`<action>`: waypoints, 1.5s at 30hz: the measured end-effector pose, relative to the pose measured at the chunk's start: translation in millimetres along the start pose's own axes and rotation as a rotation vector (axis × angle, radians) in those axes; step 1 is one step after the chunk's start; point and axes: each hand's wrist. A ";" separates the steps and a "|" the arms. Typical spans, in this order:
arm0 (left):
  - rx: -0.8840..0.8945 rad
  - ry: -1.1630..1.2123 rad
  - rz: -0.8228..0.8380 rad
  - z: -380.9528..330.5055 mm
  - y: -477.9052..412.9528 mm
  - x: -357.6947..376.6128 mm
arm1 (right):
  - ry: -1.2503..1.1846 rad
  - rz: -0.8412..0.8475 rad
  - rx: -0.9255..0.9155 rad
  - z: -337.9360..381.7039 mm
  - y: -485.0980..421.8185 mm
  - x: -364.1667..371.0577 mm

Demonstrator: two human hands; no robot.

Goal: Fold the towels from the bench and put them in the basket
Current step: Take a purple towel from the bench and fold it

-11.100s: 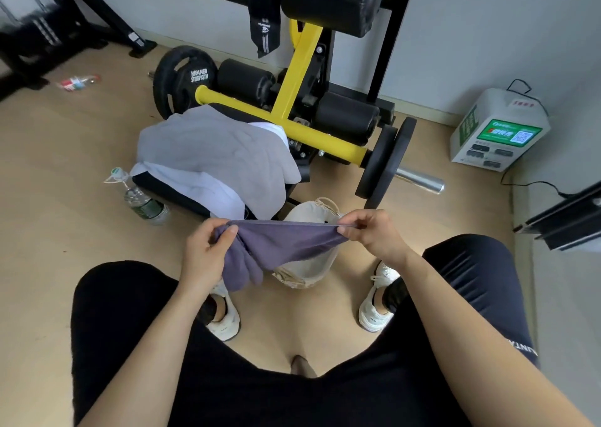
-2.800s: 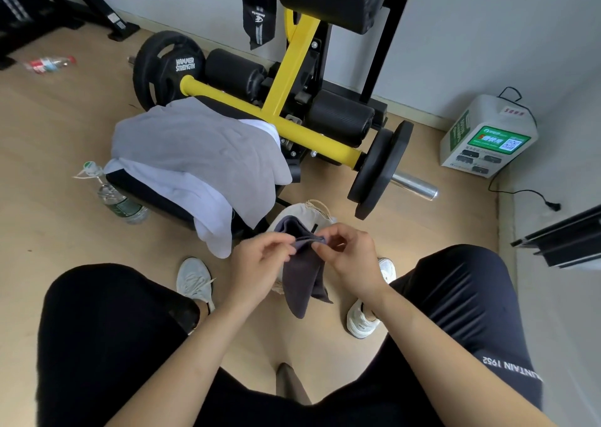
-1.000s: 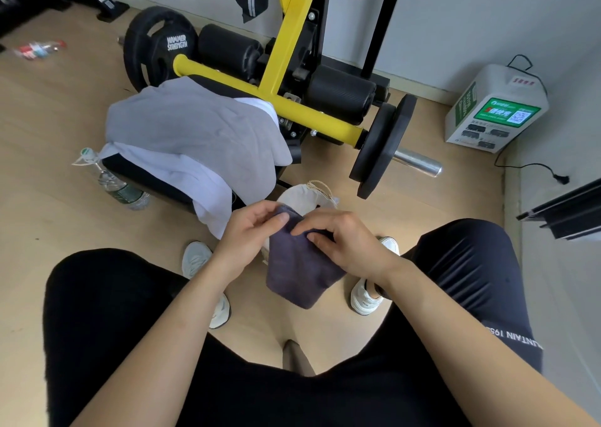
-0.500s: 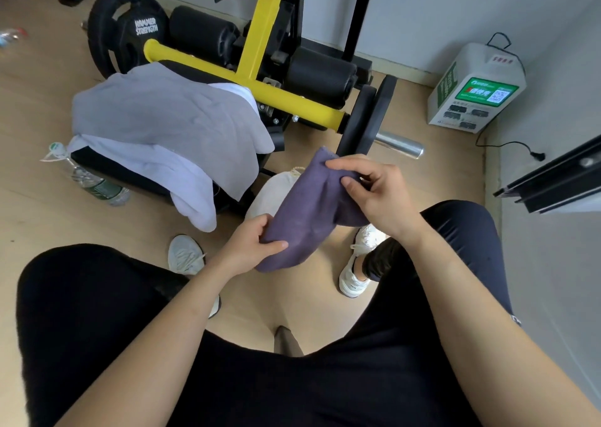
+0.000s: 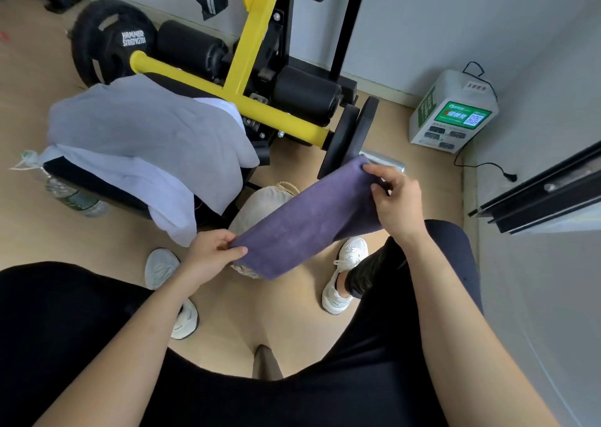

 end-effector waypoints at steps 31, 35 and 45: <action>-0.122 0.681 -0.032 -70.5 34.7 10.6 | -0.295 0.519 -0.062 43.2 73.6 92.7; -0.096 0.682 0.082 -79.1 40.9 9.6 | -0.281 0.453 0.023 46.8 73.5 93.2; 0.235 0.150 -0.167 -50.8 27.9 -1.5 | -0.202 0.518 -0.051 35.9 54.8 75.3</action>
Point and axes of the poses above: each hand's wrist, its own y-axis away from the middle knuckle, its own x-axis out of the palm, z = x × y, and after that the axes turned 4 degrees about -y, right-handed
